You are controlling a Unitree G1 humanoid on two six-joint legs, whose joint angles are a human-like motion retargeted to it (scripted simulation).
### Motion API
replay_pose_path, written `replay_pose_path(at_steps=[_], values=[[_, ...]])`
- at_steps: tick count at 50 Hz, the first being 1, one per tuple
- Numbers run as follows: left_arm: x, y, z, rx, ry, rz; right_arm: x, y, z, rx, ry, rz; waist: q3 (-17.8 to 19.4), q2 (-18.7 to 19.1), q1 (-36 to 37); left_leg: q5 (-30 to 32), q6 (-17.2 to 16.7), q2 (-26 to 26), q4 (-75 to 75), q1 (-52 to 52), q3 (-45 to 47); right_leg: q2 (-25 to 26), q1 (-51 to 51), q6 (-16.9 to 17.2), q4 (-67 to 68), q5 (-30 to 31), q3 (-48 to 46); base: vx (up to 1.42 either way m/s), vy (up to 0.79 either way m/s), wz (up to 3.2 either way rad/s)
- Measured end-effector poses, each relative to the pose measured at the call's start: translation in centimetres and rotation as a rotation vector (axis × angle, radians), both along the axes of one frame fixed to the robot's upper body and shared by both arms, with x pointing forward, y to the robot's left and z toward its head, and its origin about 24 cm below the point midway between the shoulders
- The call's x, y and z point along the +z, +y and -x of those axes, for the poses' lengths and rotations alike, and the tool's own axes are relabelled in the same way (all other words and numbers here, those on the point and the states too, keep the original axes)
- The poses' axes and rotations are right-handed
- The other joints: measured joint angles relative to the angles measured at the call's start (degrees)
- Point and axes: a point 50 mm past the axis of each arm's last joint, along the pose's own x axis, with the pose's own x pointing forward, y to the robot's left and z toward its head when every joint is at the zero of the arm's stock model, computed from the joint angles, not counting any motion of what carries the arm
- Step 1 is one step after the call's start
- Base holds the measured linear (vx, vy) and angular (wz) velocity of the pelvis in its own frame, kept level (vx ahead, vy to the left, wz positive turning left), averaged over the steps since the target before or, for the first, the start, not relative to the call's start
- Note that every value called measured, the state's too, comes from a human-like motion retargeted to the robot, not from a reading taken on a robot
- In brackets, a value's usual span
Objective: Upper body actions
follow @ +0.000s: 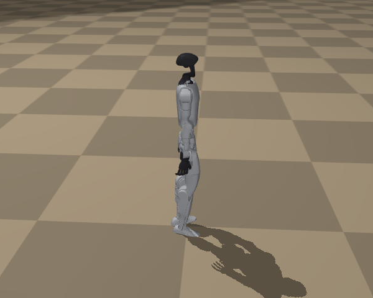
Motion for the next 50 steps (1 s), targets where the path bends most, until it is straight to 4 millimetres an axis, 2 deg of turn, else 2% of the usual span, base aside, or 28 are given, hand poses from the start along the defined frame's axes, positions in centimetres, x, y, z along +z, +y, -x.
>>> replay_pose_path(at_steps=[50], values=[[0.02, 0.02, 0.07, 0.000, 0.007, 0.001, 0.00, 0.05, 0.01, 0.002, 0.009, -0.009, -0.25, -0.03, -0.10, 0.00, 0.00, 0.07, -0.03, 0.05, 0.03, 0.14, -0.18, -0.07, 0.10, 0.04, 0.30, 0.00, 0.00, 0.00]])
